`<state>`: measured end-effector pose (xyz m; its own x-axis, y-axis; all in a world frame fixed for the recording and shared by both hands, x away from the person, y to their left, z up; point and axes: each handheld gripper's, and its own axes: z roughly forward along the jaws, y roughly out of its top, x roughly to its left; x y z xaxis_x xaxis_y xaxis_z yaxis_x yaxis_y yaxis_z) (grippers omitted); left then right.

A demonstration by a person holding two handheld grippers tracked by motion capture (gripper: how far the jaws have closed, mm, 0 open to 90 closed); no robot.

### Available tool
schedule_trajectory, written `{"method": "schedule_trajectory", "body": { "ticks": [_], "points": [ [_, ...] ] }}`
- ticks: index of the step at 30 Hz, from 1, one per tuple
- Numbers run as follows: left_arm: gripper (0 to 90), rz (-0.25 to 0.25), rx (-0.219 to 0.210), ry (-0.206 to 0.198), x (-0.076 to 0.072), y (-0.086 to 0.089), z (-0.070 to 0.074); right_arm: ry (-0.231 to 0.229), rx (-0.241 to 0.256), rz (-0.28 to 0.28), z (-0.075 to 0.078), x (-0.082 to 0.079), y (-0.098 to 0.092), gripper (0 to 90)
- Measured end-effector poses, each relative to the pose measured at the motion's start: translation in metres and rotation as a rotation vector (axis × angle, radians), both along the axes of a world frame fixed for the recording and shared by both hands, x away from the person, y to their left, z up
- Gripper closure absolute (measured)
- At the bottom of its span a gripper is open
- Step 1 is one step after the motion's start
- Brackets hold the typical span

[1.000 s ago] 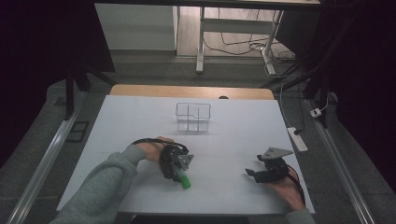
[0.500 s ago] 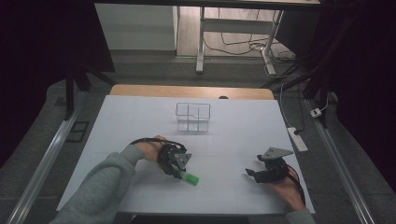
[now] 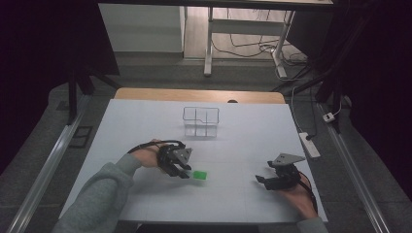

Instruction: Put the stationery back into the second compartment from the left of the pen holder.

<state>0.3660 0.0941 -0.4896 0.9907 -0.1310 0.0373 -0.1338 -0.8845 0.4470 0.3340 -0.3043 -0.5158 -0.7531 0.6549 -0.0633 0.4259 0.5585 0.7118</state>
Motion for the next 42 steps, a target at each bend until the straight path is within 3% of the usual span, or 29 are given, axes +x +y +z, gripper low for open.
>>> {"method": "schedule_trajectory", "body": {
  "ticks": [8, 16, 23, 38, 39, 42],
  "points": [
    [65.9, 0.132, -0.054, -0.01, -0.003, 0.01, 0.004, -0.016, 0.013, -0.003, 0.002, -0.001, 0.0, 22.6],
    [65.9, 0.27, -0.158, 0.005, -0.006, 0.023, 0.01, -0.026, 0.032, 0.0, 0.006, -0.003, 0.001, 22.8],
    [65.9, 0.38, -0.206, -0.014, -0.013, 0.029, 0.011, -0.028, 0.04, 0.003, 0.007, -0.003, 0.003, 22.9],
    [65.8, 0.549, -0.327, -0.018, -0.027, 0.039, 0.004, -0.037, 0.064, 0.014, 0.01, -0.006, 0.009, 23.1],
    [65.8, 0.571, -0.359, -0.011, -0.03, 0.042, 0.005, -0.038, 0.064, 0.016, 0.01, -0.006, 0.01, 23.1],
    [65.8, 0.603, -0.386, -0.012, -0.034, 0.045, 0.006, -0.04, 0.064, 0.019, 0.011, -0.006, 0.011, 23.2]
  ]
}}
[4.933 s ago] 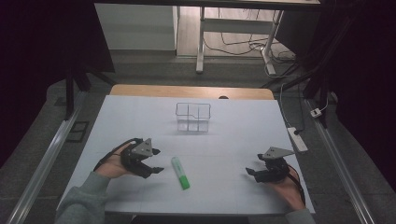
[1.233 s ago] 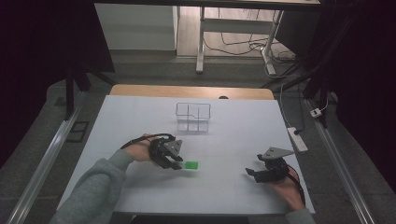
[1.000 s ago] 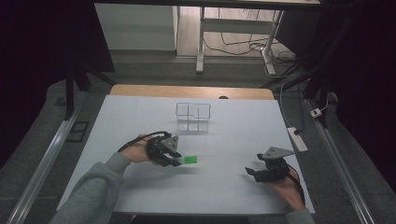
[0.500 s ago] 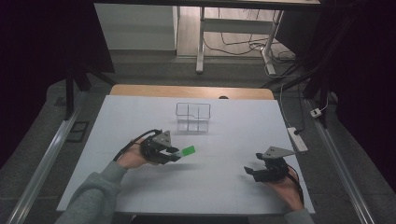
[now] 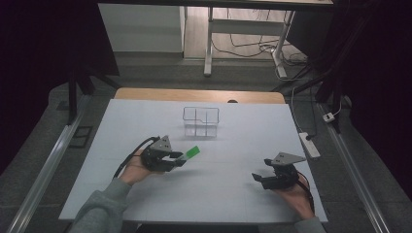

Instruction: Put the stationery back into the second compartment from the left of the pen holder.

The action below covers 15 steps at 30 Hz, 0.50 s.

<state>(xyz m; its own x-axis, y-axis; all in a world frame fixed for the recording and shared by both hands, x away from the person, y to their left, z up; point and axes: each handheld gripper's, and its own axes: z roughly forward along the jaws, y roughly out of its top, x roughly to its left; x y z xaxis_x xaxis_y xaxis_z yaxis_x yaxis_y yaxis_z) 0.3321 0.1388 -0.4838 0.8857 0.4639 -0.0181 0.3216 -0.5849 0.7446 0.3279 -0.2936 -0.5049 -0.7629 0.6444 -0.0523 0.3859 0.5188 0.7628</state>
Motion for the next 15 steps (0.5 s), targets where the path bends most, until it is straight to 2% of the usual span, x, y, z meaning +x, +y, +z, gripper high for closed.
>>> {"method": "schedule_trajectory", "body": {
  "ticks": [5, 12, 15],
  "points": [
    [65.8, 0.046, -0.042, 0.001, -0.004, 0.0026, 0.0004, 0.007, 0.035, 0.006, 0.0005, 0.0001, 0.0016, 23.5],
    [65.8, 0.083, -0.075, -0.011, -0.0072, 0.0027, -0.0016, 0.002, 0.052, 0.01, 0.0016, -0.0012, 0.0034, 23.8],
    [65.8, 0.094, -0.075, -0.023, -0.0082, -0.0005, -0.0029, 0.001, 0.062, 0.017, 0.002, -0.0016, 0.0052, 23.8]
  ]
}}
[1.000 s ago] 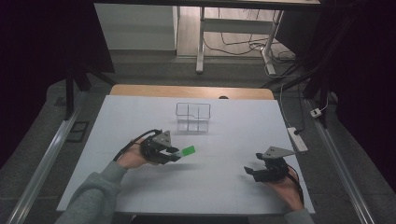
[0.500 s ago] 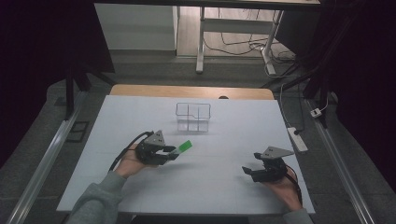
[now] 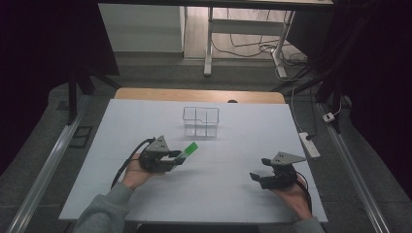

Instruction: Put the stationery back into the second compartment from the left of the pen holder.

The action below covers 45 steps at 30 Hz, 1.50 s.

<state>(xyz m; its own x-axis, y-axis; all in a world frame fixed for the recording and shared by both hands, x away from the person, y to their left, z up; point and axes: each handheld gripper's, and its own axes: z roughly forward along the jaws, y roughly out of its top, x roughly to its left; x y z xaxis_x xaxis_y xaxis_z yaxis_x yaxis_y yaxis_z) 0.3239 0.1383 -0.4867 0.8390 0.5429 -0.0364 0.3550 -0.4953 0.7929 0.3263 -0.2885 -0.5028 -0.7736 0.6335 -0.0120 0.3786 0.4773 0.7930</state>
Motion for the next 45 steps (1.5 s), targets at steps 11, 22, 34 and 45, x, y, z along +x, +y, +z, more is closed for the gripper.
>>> {"method": "schedule_trajectory", "body": {
  "ticks": [11, 22, 34, 45],
  "points": [
    [65.8, -0.001, -0.009, -0.011, -0.002, -0.013, -0.007, 0.01, 0.106, 0.022, 0.003, -0.001, 0.007, 24.9],
    [65.8, -0.004, -0.015, -0.038, -0.003, -0.026, -0.009, -0.005, 0.154, 0.047, 0.007, -0.004, 0.026, 26.4],
    [65.8, -0.033, -0.029, -0.024, -0.003, -0.044, -0.011, -0.024, 0.198, 0.066, 0.008, -0.003, 0.045, 31.8],
    [65.8, -0.044, -0.012, -0.047, -0.004, -0.059, -0.013, 0.006, 0.234, 0.086, 0.012, 0.001, 0.065, 34.1]
  ]
}}
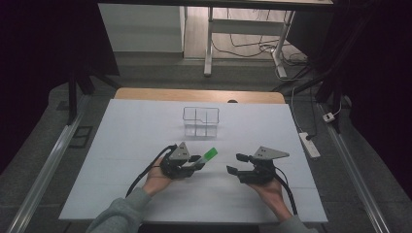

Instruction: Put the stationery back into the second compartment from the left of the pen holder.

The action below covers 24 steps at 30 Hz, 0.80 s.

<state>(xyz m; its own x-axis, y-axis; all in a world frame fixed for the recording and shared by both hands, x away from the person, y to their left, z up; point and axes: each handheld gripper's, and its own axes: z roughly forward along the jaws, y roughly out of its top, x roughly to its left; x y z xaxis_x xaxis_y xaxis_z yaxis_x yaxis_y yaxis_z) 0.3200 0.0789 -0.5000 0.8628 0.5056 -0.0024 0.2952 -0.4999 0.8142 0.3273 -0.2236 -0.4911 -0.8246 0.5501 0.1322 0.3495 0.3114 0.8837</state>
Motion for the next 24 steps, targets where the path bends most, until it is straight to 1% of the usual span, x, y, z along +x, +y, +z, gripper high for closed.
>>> {"method": "schedule_trajectory", "body": {
  "ticks": [3, 10, 15, 19, 20, 22, 24],
  "points": [
    [65.8, -0.002, 0.01, -0.006, 0.0, -0.004, -0.001, 0.002, 0.01, 0.008, 0.001, 0.001, 0.005, 34.0],
    [65.7, -0.005, 0.019, -0.016, 0.001, -0.009, -0.003, 0.008, 0.033, 0.011, 0.003, 0.006, 0.016, 34.4],
    [65.7, -0.012, 0.023, -0.01, 0.0, -0.012, -0.004, 0.012, 0.054, 0.022, 0.005, 0.009, 0.024, 35.8],
    [65.7, -0.016, 0.028, -0.018, 0.0, -0.013, -0.004, 0.021, 0.043, 0.025, 0.004, 0.011, 0.03, 37.7],
    [65.7, -0.012, 0.024, -0.018, -0.001, -0.014, -0.004, 0.025, 0.044, 0.028, 0.003, 0.011, 0.031, 38.6],
    [65.7, -0.014, 0.025, -0.02, -0.001, -0.015, -0.004, 0.024, 0.038, 0.031, 0.003, 0.011, 0.034, 40.2],
    [65.7, -0.018, 0.027, -0.021, -0.001, -0.016, -0.004, 0.029, 0.044, 0.033, 0.003, 0.011, 0.035, 41.5]
  ]
}}
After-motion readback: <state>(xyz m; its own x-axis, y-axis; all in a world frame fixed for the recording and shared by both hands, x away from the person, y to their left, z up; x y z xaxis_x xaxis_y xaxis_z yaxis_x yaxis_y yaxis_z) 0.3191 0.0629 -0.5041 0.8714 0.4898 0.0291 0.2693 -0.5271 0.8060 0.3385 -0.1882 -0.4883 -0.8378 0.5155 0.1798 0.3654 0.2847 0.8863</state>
